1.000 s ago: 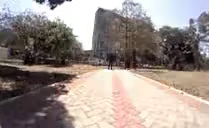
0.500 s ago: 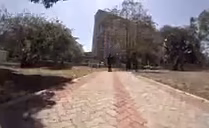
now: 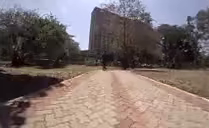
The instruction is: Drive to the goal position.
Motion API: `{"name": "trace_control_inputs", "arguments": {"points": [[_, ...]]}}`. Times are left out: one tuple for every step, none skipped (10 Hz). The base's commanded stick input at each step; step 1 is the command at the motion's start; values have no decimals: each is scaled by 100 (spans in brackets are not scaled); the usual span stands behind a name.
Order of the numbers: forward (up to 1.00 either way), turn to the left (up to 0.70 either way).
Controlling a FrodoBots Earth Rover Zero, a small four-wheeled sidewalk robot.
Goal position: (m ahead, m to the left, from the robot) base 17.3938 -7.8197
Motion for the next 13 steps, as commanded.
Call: {"name": "trace_control_inputs", "arguments": {"points": [[100, 0], [32, 0], [15, 0], [0, 0], [0, 0], [0, 0], [0, 0], [0, 0], [0, 0], [0, 0], [0, 0], [0, 0], [37, 0]]}}
